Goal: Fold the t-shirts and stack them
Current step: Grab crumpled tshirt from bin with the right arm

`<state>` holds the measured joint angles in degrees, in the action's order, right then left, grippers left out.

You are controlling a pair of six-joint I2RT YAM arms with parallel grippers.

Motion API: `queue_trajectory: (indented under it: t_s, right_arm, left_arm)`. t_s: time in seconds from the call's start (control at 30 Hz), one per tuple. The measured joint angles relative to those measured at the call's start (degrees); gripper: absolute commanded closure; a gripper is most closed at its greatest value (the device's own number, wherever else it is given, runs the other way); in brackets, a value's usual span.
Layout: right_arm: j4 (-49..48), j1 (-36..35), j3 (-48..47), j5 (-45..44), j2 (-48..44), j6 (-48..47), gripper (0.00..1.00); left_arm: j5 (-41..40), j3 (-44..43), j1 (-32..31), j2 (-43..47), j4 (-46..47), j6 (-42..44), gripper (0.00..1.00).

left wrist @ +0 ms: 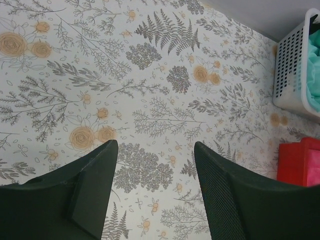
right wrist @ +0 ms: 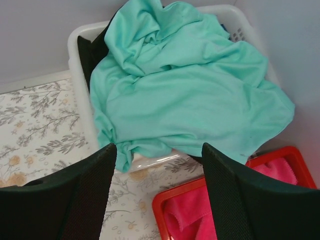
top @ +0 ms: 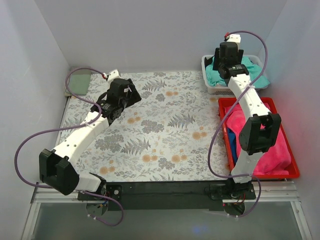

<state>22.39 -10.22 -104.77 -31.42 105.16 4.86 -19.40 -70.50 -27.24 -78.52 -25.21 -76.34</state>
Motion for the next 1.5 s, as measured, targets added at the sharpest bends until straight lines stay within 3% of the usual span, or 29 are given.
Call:
queue_trajectory:
  t_s: [0.3,0.73,1.03,1.2,1.5]
  right_arm:
    - [-2.08,-1.53,2.71,1.73,4.59,4.31,0.29]
    - [-6.6,2.84,-16.22,1.79,27.98,4.85,0.3]
    - [-12.83,7.52,-18.38,1.86,29.53,4.17,0.2]
    - [-15.85,8.48,-21.55,3.3,31.41,3.93,0.23]
    - [-16.81,9.09,-22.97,6.54,35.69,4.0,0.21]
  left_arm:
    - [0.37,3.39,0.0,3.69,0.81,-0.59,0.39]
    - [0.04,4.46,0.0,4.13,1.36,-0.59,0.39]
    - [-0.09,4.52,0.0,3.72,2.97,-0.55,0.39]
    - [-0.13,4.55,0.0,3.34,3.02,-0.5,0.39]
    - [-0.57,4.68,0.0,3.3,3.13,-0.33,0.39]
